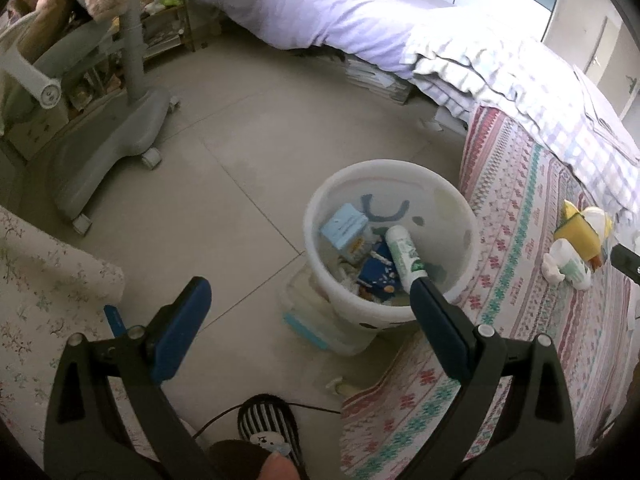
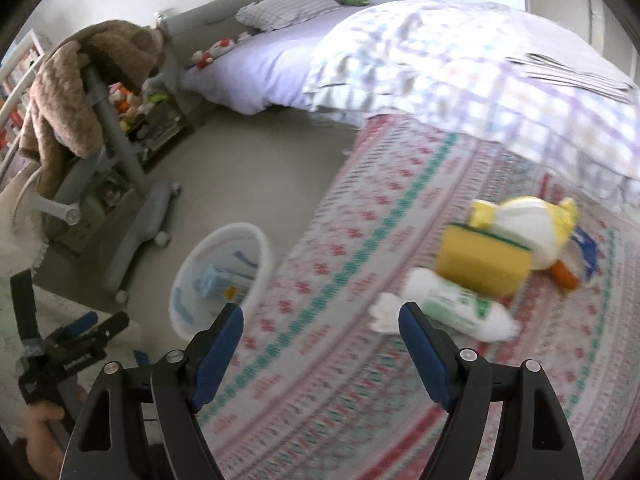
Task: Collect trash
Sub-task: 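Move both tools back over the remaining pile on the bed, then grasp the crumpled white tissue with the left tool, then grasp the second white milk bottle with the right tool while the left tool carries the tissue, then release the tissue into the wastebasket with the left tool while the right tool carries the bottle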
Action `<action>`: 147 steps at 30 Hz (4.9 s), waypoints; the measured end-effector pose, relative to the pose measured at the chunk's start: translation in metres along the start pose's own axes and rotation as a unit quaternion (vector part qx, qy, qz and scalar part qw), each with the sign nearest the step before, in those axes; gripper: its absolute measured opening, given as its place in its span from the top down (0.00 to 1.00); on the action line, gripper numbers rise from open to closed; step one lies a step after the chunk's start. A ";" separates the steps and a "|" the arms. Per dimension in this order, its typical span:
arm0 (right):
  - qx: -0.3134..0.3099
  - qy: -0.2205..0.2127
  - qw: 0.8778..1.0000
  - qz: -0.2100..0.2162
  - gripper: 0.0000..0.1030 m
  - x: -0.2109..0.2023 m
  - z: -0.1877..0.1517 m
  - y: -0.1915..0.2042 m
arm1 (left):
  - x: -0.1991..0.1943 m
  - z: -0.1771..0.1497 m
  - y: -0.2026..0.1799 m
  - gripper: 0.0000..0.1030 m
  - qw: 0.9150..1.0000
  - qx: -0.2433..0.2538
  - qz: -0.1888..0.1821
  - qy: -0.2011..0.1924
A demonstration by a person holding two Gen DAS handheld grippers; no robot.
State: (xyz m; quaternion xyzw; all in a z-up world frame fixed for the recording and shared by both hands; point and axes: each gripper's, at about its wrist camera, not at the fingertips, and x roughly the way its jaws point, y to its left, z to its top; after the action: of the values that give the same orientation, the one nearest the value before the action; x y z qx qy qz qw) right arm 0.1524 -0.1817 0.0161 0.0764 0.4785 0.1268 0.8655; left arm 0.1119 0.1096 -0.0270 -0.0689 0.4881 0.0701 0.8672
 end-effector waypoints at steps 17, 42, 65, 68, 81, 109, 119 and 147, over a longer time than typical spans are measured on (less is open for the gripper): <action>0.053 -0.018 0.998 -0.027 0.13 -0.030 -0.023 -0.084 | 0.006 -0.004 -0.096 0.01 0.996 0.085 -0.018 0.009; 0.113 0.006 0.989 -0.098 0.09 -0.051 -0.046 -0.187 | 0.042 -0.010 -0.215 0.01 0.985 0.134 -0.104 0.041; 0.095 0.027 0.995 -0.020 0.10 -0.003 -0.016 -0.168 | 0.073 -0.008 -0.255 0.88 0.967 0.163 -0.182 0.070; 0.088 0.031 0.996 0.001 0.10 0.010 -0.009 -0.155 | 0.070 -0.004 -0.242 0.88 0.971 0.146 -0.176 0.075; 0.000 0.066 0.998 -0.019 0.14 0.067 -0.003 -0.108 | 0.046 0.011 -0.167 0.88 0.982 0.098 -0.156 0.049; -0.051 0.063 0.996 -0.034 0.63 0.032 -0.018 -0.064 | 0.015 0.011 -0.095 0.88 0.988 0.060 -0.143 0.014; -0.041 0.038 0.998 -0.001 0.63 0.013 -0.014 -0.044 | 0.011 0.016 -0.060 0.88 0.991 0.028 -0.130 -0.001; -0.056 0.027 0.996 0.066 0.63 0.036 -0.016 0.034 | 0.009 0.016 0.010 0.09 0.998 -0.028 -0.047 -0.009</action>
State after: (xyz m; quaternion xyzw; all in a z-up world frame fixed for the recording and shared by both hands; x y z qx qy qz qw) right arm 0.1527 -0.1389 -0.0127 0.0559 0.4876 0.2119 0.8451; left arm 0.1276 0.1234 -0.0267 -0.1155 0.4741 0.0438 0.8717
